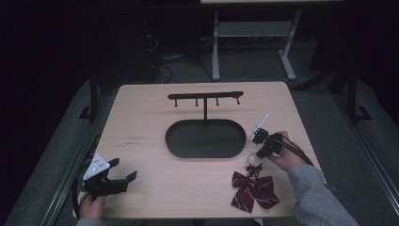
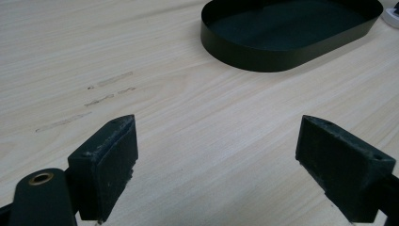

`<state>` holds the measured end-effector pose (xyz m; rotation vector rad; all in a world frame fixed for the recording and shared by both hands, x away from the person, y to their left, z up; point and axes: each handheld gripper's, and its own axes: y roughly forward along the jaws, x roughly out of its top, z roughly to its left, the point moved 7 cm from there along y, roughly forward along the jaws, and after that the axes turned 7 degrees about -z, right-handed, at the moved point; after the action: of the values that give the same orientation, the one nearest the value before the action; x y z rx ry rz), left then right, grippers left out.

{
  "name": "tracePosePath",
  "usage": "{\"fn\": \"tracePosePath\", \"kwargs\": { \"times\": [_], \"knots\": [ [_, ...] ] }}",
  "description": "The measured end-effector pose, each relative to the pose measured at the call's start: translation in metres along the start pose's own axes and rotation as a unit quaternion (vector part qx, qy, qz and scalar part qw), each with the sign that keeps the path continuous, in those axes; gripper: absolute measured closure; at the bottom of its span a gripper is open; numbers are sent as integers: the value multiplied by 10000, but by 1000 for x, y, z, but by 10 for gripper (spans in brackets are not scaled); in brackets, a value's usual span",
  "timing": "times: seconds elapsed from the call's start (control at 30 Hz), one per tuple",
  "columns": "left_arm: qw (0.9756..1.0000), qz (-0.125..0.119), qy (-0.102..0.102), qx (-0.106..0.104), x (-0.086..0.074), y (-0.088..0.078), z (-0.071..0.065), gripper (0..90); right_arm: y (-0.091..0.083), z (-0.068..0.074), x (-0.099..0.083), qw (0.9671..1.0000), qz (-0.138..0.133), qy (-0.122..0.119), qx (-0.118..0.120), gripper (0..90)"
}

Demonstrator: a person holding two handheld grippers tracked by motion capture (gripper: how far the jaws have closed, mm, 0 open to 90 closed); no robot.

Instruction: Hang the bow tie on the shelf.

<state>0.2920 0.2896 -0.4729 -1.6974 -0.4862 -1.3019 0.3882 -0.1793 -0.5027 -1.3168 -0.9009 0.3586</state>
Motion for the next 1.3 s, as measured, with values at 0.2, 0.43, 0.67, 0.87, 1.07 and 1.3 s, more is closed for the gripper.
{"fn": "tracePosePath", "kwargs": {
  "times": [0.2,0.43,0.67,0.87,1.07,1.3],
  "knots": [
    [10000,-12,11,-8,0,0,-1,130,-10,6,0,9997,-181,-74,134,881],
    [10000,-10,4,3,0,0,-2,130,-28,17,6,9986,-391,-239,268,882],
    [10000,-21,-3,31,0,-1,-1,130,-41,27,12,9973,-503,-408,352,882],
    [10000,-37,-24,57,1,0,0,130,-50,37,16,9952,-616,-568,499,882],
    [10000,4,-38,49,0,1,0,130,-63,43,23,9928,-771,-718,561,882],
    [10000,-5,7,40,0,1,0,130,-69,49,29,9912,-804,-853,612,881]
  ]
}}
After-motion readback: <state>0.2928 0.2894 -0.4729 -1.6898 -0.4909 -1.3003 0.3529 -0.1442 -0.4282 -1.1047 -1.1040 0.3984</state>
